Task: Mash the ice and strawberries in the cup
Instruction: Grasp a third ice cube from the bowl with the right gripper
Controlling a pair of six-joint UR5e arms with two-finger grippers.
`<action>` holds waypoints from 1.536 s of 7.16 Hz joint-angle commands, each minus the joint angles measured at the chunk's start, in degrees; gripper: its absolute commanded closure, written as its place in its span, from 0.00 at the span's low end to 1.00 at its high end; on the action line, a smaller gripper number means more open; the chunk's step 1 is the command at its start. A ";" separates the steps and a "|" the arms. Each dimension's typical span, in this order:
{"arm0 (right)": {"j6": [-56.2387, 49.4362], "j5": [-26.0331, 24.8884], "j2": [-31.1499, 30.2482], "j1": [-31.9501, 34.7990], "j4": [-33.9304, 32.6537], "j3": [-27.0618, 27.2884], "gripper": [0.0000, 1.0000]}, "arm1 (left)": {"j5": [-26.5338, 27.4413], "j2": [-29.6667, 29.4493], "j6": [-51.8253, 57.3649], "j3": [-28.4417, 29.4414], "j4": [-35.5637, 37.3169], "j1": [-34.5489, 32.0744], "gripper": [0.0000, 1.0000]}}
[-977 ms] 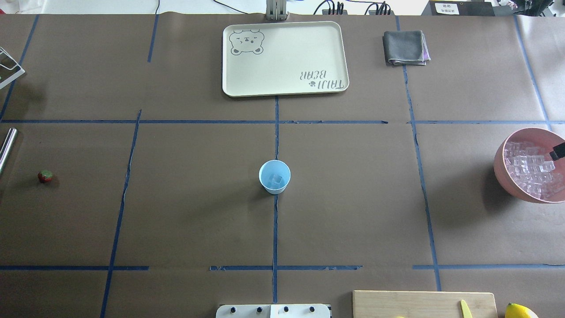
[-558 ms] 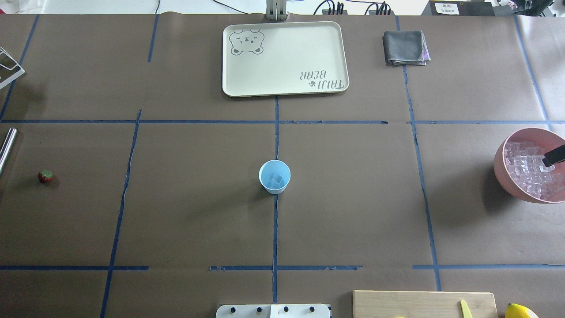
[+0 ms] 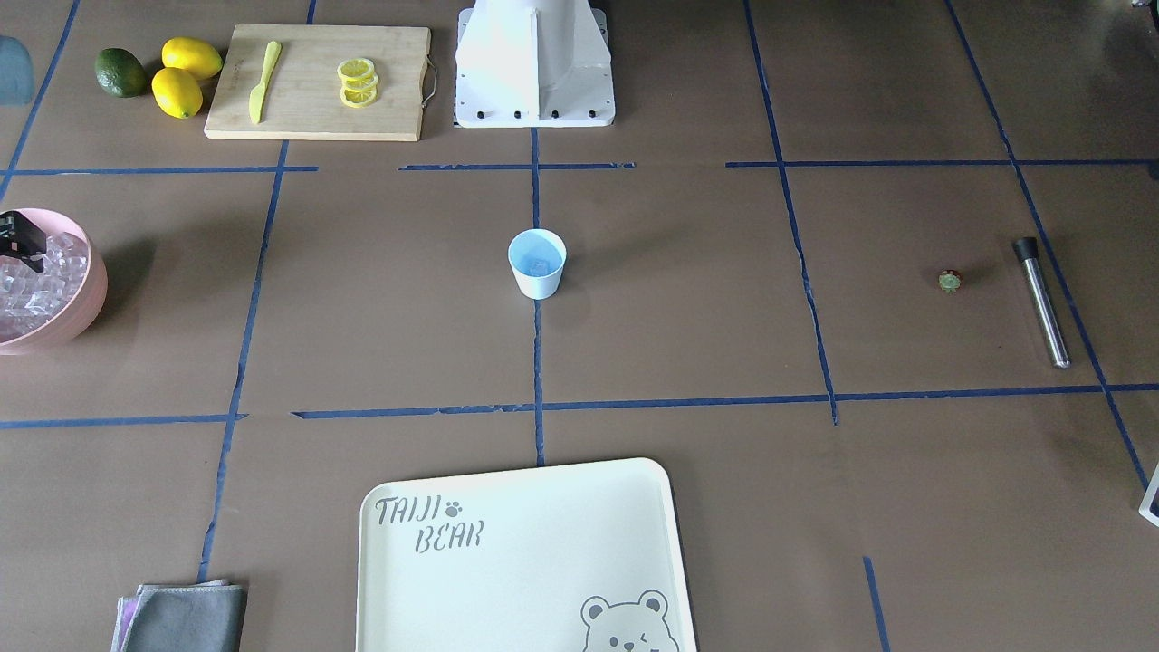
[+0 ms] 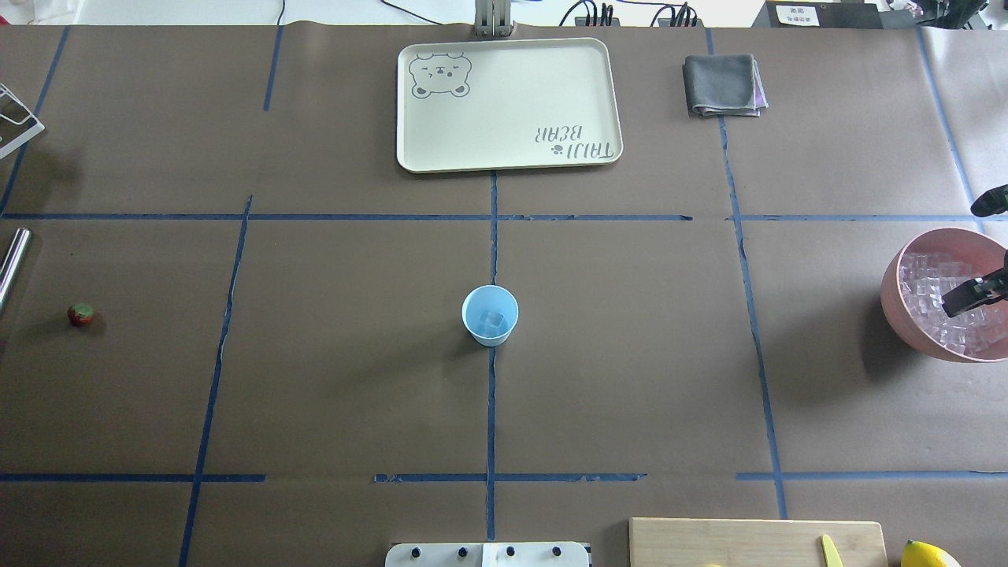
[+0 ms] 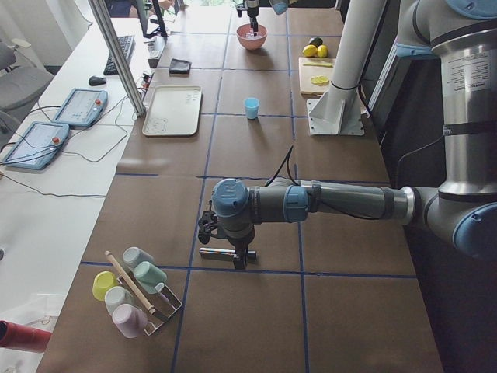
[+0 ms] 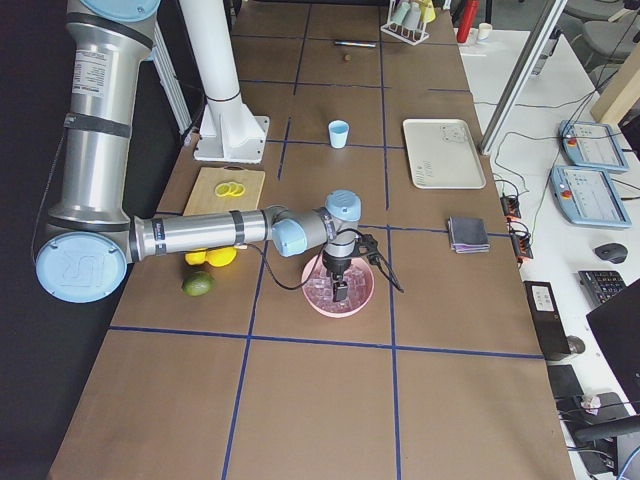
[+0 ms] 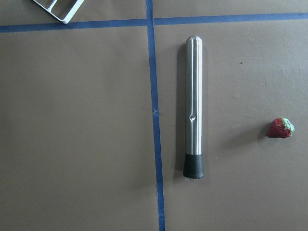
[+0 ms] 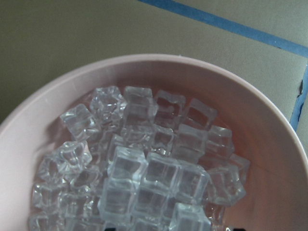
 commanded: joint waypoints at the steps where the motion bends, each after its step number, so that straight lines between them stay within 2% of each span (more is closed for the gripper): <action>1: -0.40 0.08 0.27 -0.19 0.00 -0.11 0.48 | 0.00 0.00 0.00 0.04 0.00 0.00 0.00; 4: -0.58 0.09 -0.08 -0.02 -0.09 -0.29 0.75 | 0.00 0.00 0.00 0.04 0.00 0.35 0.00; 6: -0.58 0.26 -0.08 0.07 -0.09 -0.20 0.97 | 0.00 0.00 0.09 0.04 0.00 0.35 0.00; 7: -0.58 0.35 0.18 0.77 -0.09 0.41 0.97 | 0.00 0.00 0.09 0.04 0.00 0.35 0.00; 10: 1.52 0.79 1.93 1.57 -0.88 6.99 0.95 | 0.00 0.00 0.00 -0.13 0.00 0.35 0.00; 11: 9.62 1.31 4.81 1.48 -0.79 8.57 0.96 | -0.09 0.00 0.00 -0.31 0.00 0.44 0.00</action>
